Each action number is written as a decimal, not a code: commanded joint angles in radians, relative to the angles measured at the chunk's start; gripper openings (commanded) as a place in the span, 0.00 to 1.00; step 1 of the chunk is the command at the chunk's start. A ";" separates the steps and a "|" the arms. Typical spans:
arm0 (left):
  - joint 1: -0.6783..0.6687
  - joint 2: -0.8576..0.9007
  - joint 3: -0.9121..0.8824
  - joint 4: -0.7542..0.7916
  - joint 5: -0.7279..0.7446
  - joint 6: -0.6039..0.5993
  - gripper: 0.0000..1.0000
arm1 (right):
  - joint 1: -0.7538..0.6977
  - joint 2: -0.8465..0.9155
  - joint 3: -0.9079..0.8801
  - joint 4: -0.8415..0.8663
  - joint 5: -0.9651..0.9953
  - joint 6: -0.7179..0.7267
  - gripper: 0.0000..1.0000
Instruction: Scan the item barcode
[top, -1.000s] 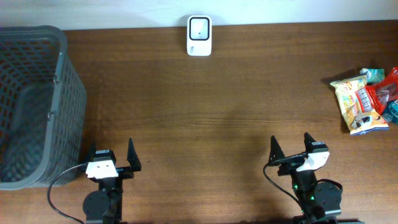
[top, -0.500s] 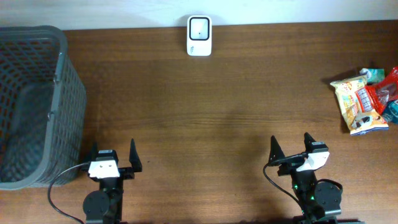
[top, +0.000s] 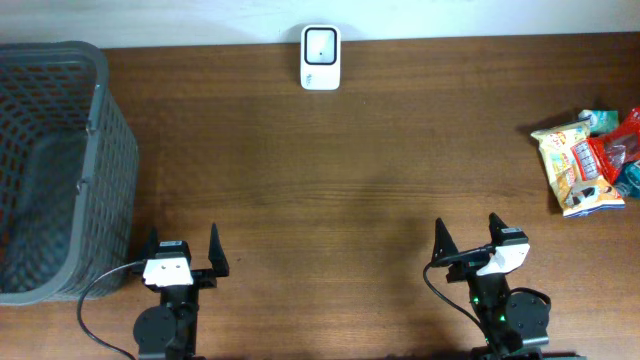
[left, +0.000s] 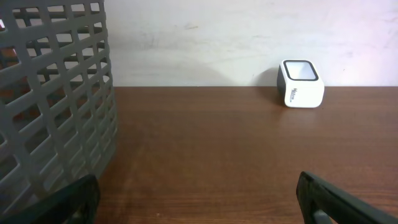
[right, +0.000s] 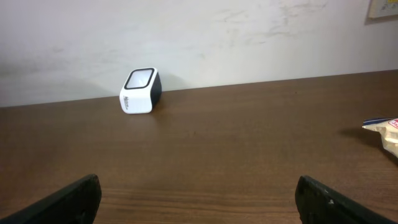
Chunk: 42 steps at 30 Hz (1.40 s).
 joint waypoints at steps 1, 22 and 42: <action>0.006 -0.006 -0.003 -0.005 0.011 0.016 0.99 | 0.007 -0.006 -0.008 -0.003 0.008 -0.001 0.98; 0.006 -0.006 -0.003 -0.005 0.011 0.016 0.99 | -0.064 -0.008 -0.008 -0.009 0.074 -0.228 0.98; 0.006 -0.006 -0.003 -0.005 0.011 0.016 0.99 | -0.064 -0.007 -0.008 -0.006 0.072 -0.203 0.98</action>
